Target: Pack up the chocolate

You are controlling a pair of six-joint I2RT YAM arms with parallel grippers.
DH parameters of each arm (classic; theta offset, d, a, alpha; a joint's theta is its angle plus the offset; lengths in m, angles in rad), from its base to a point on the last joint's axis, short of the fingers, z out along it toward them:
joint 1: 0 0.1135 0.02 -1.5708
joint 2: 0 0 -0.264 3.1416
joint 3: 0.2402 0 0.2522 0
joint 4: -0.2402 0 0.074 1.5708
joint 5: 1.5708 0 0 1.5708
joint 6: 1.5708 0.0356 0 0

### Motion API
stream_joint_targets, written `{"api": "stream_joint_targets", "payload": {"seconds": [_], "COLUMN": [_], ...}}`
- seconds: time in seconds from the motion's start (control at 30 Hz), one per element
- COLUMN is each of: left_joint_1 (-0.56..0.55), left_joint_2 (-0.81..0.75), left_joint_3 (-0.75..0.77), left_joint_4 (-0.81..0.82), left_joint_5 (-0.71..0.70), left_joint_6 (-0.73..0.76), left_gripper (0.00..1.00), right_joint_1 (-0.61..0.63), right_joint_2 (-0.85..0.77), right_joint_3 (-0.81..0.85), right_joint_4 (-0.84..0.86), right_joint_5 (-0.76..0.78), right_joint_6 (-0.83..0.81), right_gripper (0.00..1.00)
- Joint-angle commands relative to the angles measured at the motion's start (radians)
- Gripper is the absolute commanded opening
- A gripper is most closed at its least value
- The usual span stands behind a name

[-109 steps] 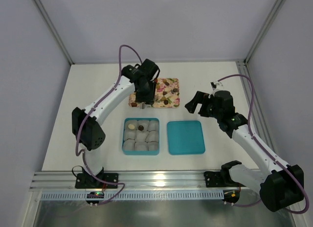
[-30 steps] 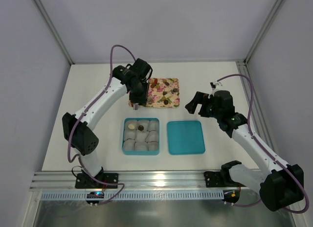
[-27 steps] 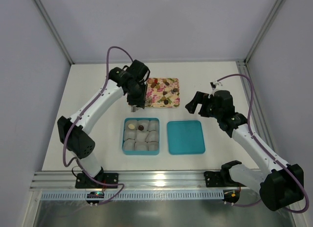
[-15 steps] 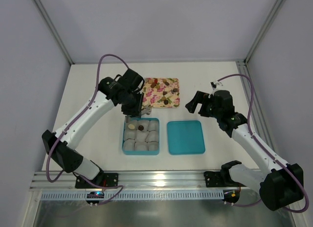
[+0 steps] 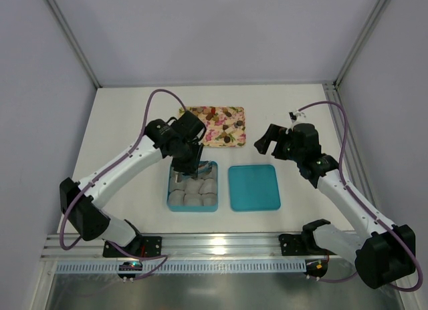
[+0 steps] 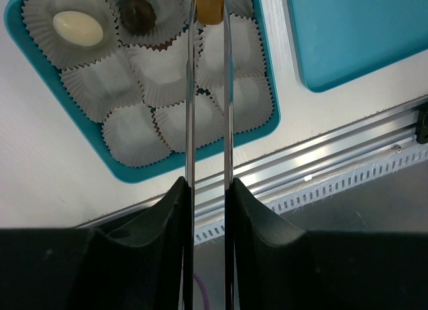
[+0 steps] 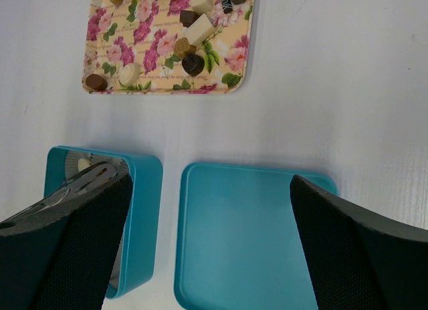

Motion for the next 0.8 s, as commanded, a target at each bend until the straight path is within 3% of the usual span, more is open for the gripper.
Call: {"api": "stream_joint_targets", "payload": {"seconds": [0.0,0.77], "left_joint_1": [-0.006,-0.020], "left_joint_2": [-0.034,-0.012], "left_joint_3": [-0.016,-0.055], "left_joint_4": [0.070,0.102], "left_joint_5": [0.010,-0.031], "left_joint_6": [-0.024,-0.027], "left_gripper": [0.23,0.34], "right_joint_1": [0.006,0.006], "right_joint_2": [-0.023,-0.010], "right_joint_3": [0.015,0.006], "right_joint_4": [0.010,0.027], "right_joint_5": [0.017,0.010], "right_joint_6": [-0.001,0.000], "right_gripper": [1.00,1.00]}}
